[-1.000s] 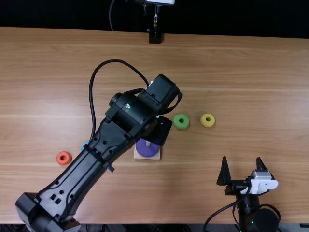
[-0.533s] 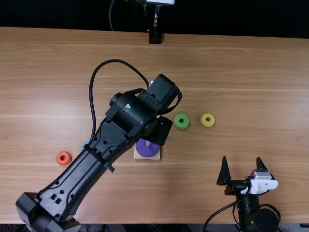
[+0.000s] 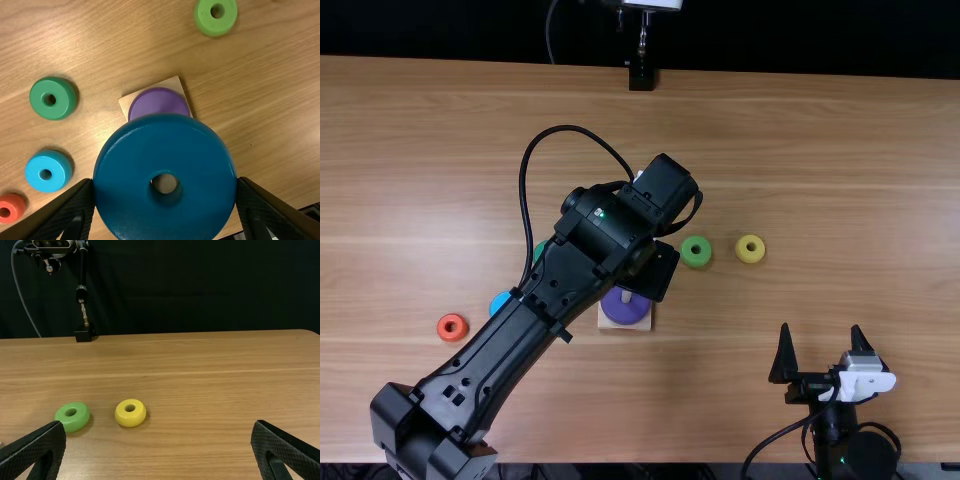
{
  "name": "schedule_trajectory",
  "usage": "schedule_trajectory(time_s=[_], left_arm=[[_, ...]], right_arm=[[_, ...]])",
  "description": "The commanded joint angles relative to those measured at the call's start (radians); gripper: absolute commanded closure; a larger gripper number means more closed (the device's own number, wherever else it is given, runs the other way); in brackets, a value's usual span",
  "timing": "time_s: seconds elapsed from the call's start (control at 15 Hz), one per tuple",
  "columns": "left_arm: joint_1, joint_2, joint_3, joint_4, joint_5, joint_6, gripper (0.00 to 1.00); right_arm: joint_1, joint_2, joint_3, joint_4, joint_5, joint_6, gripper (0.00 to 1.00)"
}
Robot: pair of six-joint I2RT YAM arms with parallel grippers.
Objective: Build the Hanoi tower: stack the rings onto the peg from bottom to top in this color order: purple, dark blue, light blue, dark green, light green, yellow, orange.
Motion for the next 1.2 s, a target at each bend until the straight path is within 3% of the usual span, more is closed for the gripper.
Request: schedule_trajectory(time_s=[0.0,0.13,0.6,0.87,1.13], left_arm=[[-0.010,0.008,0.030,0.003,-0.005,-0.008,0.76],[-0.005,0.008,0.028,0.000,-0.003,-0.010,0.00],[0.039,-0.006,0.033,0.020,-0.001,-0.008,0.00],[0.167,-0.054,0.054,0.129,-0.003,-0.004,0.00],[0.299,-0.134,0.042,0.129,-0.014,0.003,0.00]], right_arm=[[-0.010,-0.013,-0.015,0.006,-0.008,0.001,0.00],[-0.010,-0.013,-0.015,0.006,-0.008,0.003,0.00],[-0.010,-0.013,-0.015,0.006,-0.008,0.003,0.00],[-0.010,-0.013,-0.015,0.006,-0.008,0.001,0.00],[-0.010,-0.013,-0.015,0.006,-0.008,0.003,0.00]])
